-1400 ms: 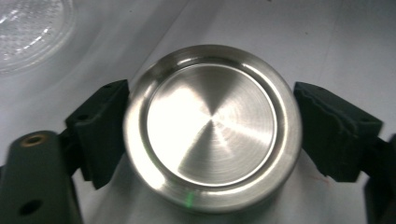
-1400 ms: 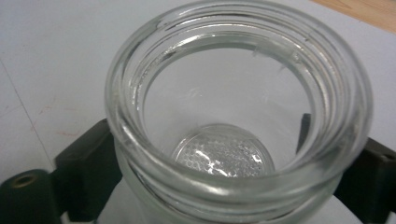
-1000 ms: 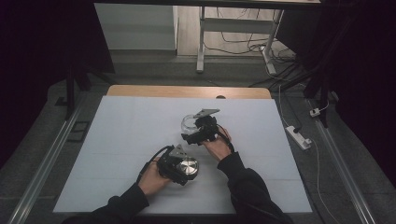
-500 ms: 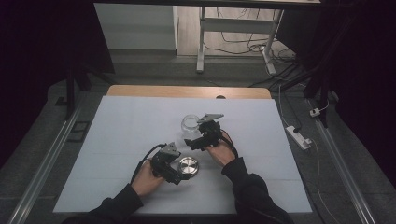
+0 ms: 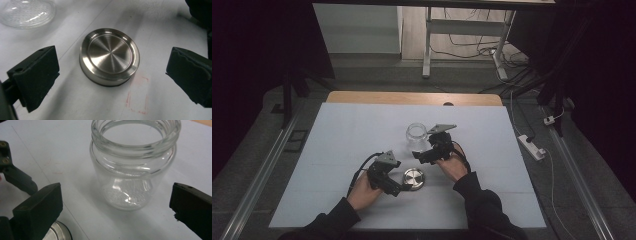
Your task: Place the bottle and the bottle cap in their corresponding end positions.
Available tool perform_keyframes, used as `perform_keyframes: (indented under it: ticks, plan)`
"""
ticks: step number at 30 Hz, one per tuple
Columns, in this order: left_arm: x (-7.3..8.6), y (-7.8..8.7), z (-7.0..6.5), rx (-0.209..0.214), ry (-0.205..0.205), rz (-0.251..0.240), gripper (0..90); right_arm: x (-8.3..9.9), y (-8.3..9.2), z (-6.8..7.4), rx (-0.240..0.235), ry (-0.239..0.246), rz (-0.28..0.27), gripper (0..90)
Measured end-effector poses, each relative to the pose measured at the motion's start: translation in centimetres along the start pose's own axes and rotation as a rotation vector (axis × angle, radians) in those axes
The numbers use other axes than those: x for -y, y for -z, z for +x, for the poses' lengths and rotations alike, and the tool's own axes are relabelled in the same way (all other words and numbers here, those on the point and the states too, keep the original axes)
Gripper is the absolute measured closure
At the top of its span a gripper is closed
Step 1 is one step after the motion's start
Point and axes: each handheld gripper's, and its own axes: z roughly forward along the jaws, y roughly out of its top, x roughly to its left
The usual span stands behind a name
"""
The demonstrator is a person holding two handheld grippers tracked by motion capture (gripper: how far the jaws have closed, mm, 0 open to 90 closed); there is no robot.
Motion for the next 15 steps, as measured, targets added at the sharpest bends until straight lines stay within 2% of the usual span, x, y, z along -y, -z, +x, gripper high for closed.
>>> perform_keyframes:
  ticks: [3, 9, 15]
  plan:
    - [0.0, 0.6, 0.0, -0.002, -0.002, -0.004, 0.0, 0.1, 0.4, 0.1, 0.014, 0.012, 0.001, 0.0]
    - [0.2, 1.5, 0.1, -0.004, 0.003, -0.011, 0.0, 0.2, 1.2, 0.5, 0.002, 0.006, -0.002, 0.0]
    - [0.3, 2.1, 0.0, -0.004, 0.003, -0.025, 0.0, 0.2, 2.3, 1.1, 0.0, 0.022, -0.018, 0.0]
